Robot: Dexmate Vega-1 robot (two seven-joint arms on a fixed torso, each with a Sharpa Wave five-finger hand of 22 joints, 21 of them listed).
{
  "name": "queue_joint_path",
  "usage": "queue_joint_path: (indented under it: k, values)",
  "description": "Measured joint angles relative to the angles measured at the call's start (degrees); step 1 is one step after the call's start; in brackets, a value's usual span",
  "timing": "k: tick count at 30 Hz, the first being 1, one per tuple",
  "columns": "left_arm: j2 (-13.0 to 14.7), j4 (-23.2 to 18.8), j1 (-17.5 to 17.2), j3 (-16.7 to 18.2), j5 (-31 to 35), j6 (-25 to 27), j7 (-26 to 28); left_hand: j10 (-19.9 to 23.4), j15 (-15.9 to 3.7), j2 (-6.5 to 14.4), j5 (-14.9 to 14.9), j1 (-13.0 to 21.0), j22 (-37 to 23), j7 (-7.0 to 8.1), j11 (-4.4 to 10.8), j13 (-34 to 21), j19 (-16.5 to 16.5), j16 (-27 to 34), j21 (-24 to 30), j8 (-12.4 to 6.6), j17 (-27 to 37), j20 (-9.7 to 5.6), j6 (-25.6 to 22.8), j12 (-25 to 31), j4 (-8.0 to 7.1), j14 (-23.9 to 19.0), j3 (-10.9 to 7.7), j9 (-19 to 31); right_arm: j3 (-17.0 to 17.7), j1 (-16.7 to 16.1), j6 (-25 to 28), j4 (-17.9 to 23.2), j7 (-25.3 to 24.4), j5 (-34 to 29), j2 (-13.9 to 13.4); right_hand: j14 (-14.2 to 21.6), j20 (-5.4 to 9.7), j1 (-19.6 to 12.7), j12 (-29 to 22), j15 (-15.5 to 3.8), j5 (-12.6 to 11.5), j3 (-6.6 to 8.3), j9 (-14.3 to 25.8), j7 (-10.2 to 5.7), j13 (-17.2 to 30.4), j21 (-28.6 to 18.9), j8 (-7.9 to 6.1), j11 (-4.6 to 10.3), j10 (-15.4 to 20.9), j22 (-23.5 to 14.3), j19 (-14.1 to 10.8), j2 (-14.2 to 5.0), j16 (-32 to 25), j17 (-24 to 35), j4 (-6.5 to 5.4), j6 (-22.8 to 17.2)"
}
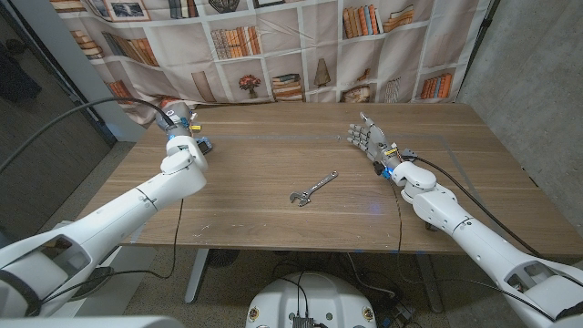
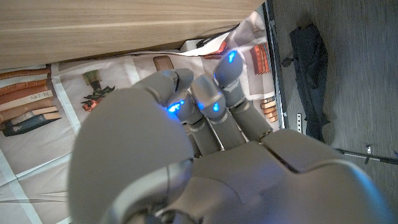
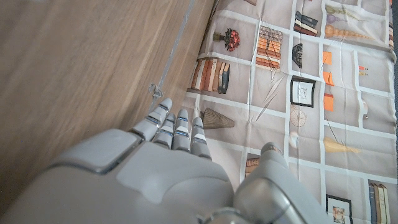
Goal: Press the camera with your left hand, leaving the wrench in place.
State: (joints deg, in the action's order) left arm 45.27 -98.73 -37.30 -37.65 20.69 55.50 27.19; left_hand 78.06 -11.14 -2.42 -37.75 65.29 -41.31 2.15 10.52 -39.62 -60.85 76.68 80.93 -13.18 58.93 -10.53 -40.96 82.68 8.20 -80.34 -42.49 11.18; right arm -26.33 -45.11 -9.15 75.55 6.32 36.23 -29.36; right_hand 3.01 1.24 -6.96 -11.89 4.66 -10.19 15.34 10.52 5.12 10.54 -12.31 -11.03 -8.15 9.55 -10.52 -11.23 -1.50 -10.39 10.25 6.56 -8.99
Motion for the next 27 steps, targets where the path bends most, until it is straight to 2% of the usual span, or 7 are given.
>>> queue_joint_path:
  k: [2,4,8,10,13,27]
  values:
    - [0.00,0.00,0.00,0.00,0.34,0.18,-0.32,0.22,0.02,0.11,0.00,-0.11,0.34,0.31,-0.21,0.25,0.00,-0.02,0.26,0.11,-0.06,0.00,-0.31,0.01,0.01,-0.03,-0.46,0.00,0.00,0.05,0.00,-0.11,0.00,0.00,0.00,0.00,0.00,0.00,0.00,0.00,0.00,0.00,0.00,0.00,0.00,0.00,0.00,0.00,0.00,0.00,0.00,0.00,0.00,0.00,0.00,0.00]
    - [-0.05,1.69,1.77,-1.89,0.77,0.56,-0.87,0.30,0.31,0.09,0.00,-0.12,0.64,0.10,-0.30,0.35,0.00,-0.02,0.27,0.27,-0.06,0.00,-0.53,0.02,0.02,-0.31,-0.46,0.00,0.00,0.11,0.09,-0.26,0.31,0.04,0.00,0.00,0.00,0.00,0.00,0.00,0.00,0.00,0.00,0.00,0.00,0.00,0.00,0.00,0.00,0.00,0.00,0.00,0.00,0.00,0.00,0.00]
    - [-0.06,2.72,2.85,-2.89,1.32,0.64,-2.12,0.30,0.31,-0.10,0.00,-0.34,1.31,0.38,-0.29,0.55,0.20,-0.02,0.98,0.48,-0.06,0.20,-1.00,0.02,0.26,-0.31,-1.02,0.00,-0.02,0.18,0.26,-0.46,0.50,0.13,0.00,0.00,0.00,0.00,0.00,0.00,0.00,0.00,0.00,0.00,0.00,0.00,0.00,0.00,0.00,0.00,0.00,0.00,0.00,0.00,0.00,0.00]
    - [-0.06,3.24,3.42,-3.54,1.62,0.72,-2.95,0.30,0.31,0.40,0.00,-0.87,1.83,0.40,-0.29,0.55,0.20,-0.02,1.14,0.69,-0.06,0.21,-1.43,0.02,0.17,-0.31,-1.25,0.00,-0.02,0.22,0.35,-0.54,0.57,0.20,0.00,0.00,0.00,0.00,0.00,0.00,0.00,0.00,0.00,0.00,0.00,0.00,0.00,0.00,0.00,0.00,0.00,0.00,0.00,0.00,0.00,0.00]
    - [-0.07,3.64,4.03,-4.21,1.99,0.82,-3.92,0.30,0.31,-0.04,0.00,-1.32,2.05,0.35,-0.29,0.66,0.20,-0.02,2.16,0.92,0.07,0.21,-1.78,-0.16,0.29,-0.31,-1.77,0.00,-0.03,0.26,0.42,-0.62,0.62,0.30,0.00,0.02,0.00,0.00,0.00,0.02,0.00,0.00,0.00,0.00,0.00,0.00,0.00,0.00,-0.01,0.00,0.00,0.00,0.00,0.00,0.00,0.00]
    - [-0.10,6.25,7.68,-8.59,4.35,1.43,-9.55,0.30,0.30,0.12,0.00,-1.92,4.01,0.61,-0.29,1.15,1.03,-0.02,3.63,0.92,-0.31,0.60,-4.70,-0.61,0.29,-0.30,-2.71,0.01,-0.07,0.37,0.97,-0.63,0.78,0.45,-0.18,0.41,0.00,0.00,0.00,0.22,0.00,0.00,0.00,0.00,0.00,0.00,0.00,-0.01,-0.01,0.00,0.00,0.00,0.00,0.00,0.00,0.00]
